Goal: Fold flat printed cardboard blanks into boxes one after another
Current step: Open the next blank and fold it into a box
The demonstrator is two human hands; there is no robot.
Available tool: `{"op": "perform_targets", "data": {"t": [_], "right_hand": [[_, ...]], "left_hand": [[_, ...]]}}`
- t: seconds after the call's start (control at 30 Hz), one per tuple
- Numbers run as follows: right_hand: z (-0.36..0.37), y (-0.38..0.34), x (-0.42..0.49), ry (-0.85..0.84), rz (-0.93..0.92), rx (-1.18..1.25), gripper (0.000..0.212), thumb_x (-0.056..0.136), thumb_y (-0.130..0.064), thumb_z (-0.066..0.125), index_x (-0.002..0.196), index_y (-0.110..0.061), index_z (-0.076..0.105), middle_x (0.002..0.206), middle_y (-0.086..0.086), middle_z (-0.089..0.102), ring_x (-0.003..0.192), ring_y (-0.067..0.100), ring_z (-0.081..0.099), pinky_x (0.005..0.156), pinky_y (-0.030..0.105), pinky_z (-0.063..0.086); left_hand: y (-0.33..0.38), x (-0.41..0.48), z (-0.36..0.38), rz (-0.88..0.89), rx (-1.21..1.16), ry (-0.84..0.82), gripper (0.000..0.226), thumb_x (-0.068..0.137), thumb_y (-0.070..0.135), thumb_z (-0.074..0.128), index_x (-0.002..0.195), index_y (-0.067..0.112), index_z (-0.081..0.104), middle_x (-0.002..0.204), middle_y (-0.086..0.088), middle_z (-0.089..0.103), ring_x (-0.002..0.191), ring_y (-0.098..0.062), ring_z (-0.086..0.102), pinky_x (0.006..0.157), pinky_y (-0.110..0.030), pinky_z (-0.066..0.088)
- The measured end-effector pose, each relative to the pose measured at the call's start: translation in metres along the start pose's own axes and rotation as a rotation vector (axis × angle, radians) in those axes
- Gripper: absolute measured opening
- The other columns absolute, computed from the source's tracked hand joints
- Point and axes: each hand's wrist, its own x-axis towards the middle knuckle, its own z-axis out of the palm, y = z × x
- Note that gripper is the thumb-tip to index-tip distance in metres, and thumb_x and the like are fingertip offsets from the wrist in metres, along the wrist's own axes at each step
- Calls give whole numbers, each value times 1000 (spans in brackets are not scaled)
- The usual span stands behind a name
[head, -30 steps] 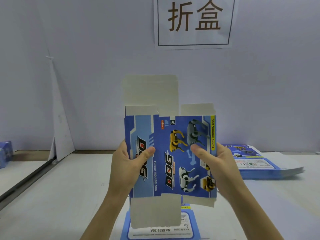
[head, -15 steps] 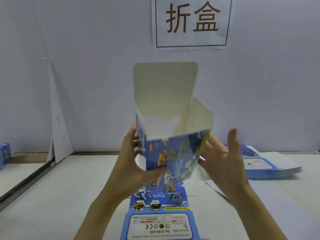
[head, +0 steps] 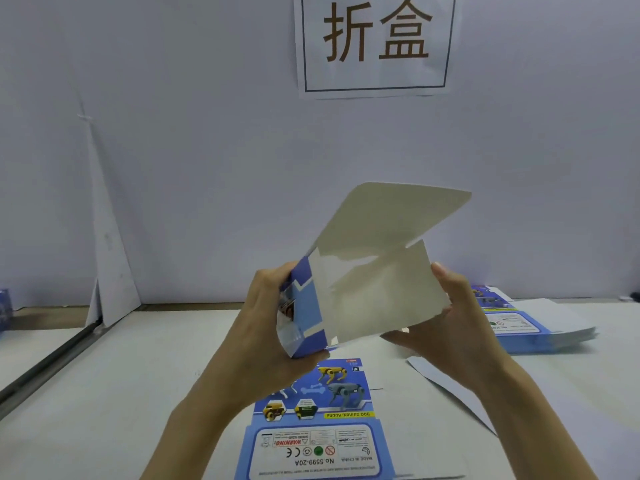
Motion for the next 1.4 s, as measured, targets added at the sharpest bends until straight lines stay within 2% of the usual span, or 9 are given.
{"op": "perform_targets", "data": {"t": [0.2,0.3,0.5,0.63,0.77,0.9,1.07,1.23,1.4], "right_hand": [[5,-6,-5,32,-37,52,35,84,-42,44,91,-23,73,88,1,69,75,11,65,61,26,53],[3,-2,-3,286,-53,-94,44,99,-31,37,79,-17,74,73,0,70,65,10,67,53,25,55],[1,-9,-3,524,-196,-1235,38,97,-28,34,61,-17,29,53,-1,32,53,18,30,50,23,28],[1,-4,-2,532,-107,-1779,21,102,-23,25,90,-13,39,56,0,35,58,24,39,56,33,26],[1,-11,-6,361,-162,-1009,36,103,-21,37,82,-19,66,70,1,62,72,20,59,62,14,46],[2,-16,-9,142,-96,-272,27,83,-33,53,86,-23,79,86,1,73,75,11,68,67,25,57],[0,-5,-6,380,-209,-782,23,91,3,54,85,-11,71,74,4,66,67,14,54,65,31,45],[11,-8,-7,308,-58,-723,18,96,-13,53,88,-8,68,68,1,63,60,11,58,53,18,48],[9,-13,-11,387,126,-1155,36,100,-23,42,85,9,51,94,33,46,50,22,66,47,35,49]], "left_hand": [[4,2,7,95,32,-42,90,61,29,82,131,39,25,124,16,39,117,11,41,81,3,39],[3,0,6,103,73,-35,86,63,32,80,131,38,28,124,17,40,115,2,45,81,-7,49],[10,-1,3,107,157,-40,85,62,34,78,131,34,28,123,22,36,111,-8,51,75,-18,57],[13,-3,11,135,240,-71,87,63,31,81,134,27,31,126,11,43,108,-7,50,74,-9,48],[8,-1,4,93,167,-42,86,62,29,80,131,31,29,124,15,39,109,-7,51,73,-14,54],[4,-1,-1,130,56,-33,87,61,26,83,131,32,32,122,12,43,111,0,48,79,-7,48],[3,0,7,153,98,11,88,61,32,81,132,30,29,123,18,32,111,0,45,81,-7,48],[-5,2,-2,147,80,22,89,58,31,82,129,34,28,119,16,36,110,8,44,80,-1,43],[-1,-2,4,-56,-14,-67,88,62,57,81,130,41,28,124,20,36,112,13,44,79,0,42]]}}
